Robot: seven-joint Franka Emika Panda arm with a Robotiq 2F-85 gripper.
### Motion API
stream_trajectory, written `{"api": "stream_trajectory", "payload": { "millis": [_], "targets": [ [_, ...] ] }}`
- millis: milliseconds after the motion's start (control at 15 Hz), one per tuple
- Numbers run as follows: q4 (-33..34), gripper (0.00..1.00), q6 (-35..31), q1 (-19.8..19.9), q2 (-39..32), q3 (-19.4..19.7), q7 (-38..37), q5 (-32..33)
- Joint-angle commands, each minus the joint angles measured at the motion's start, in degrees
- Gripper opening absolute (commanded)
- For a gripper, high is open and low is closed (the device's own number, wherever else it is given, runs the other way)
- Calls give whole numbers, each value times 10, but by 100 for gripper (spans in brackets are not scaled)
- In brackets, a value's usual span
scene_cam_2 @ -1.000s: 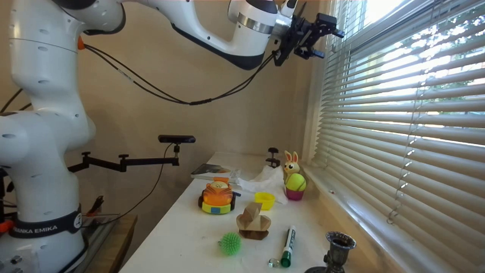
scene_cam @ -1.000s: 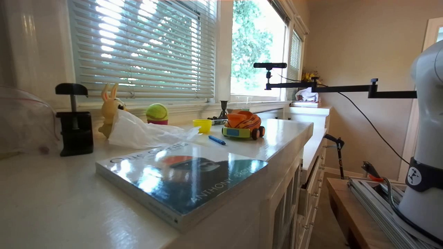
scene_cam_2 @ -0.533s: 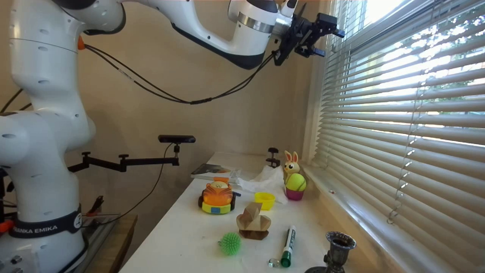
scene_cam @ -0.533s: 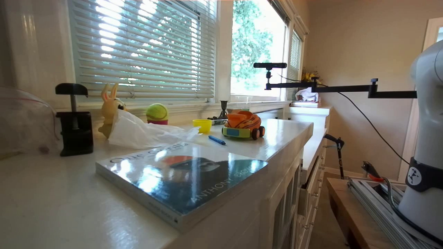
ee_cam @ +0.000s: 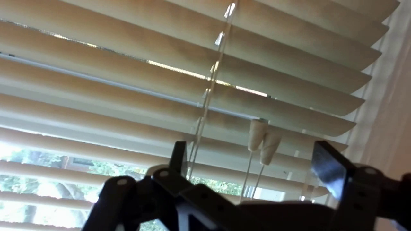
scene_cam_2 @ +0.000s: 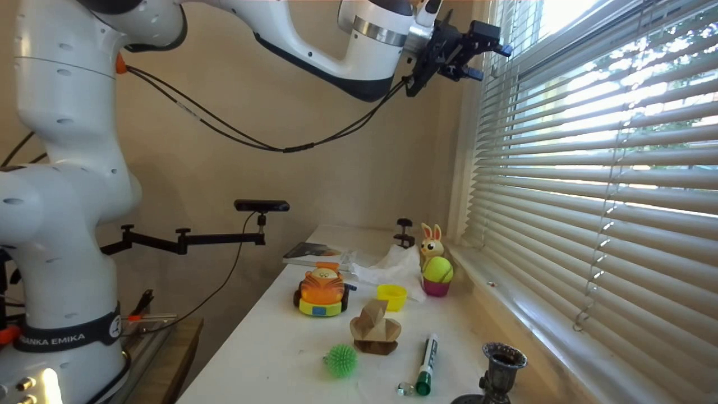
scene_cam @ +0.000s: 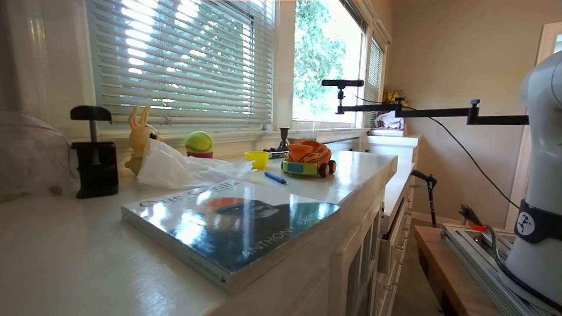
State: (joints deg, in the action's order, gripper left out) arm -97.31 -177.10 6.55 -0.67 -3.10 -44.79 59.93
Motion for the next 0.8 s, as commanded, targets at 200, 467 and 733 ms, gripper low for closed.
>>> {"api": "stream_trajectory", "payload": {
  "millis": [200, 467, 733],
  "targets": [
    [6, 100, -16, -1, -11, 2, -46, 22],
    [8, 100, -22, -2, -16, 1, -50, 24],
    [12, 100, -29, -4, -20, -1, -47, 23]
  ]
}}
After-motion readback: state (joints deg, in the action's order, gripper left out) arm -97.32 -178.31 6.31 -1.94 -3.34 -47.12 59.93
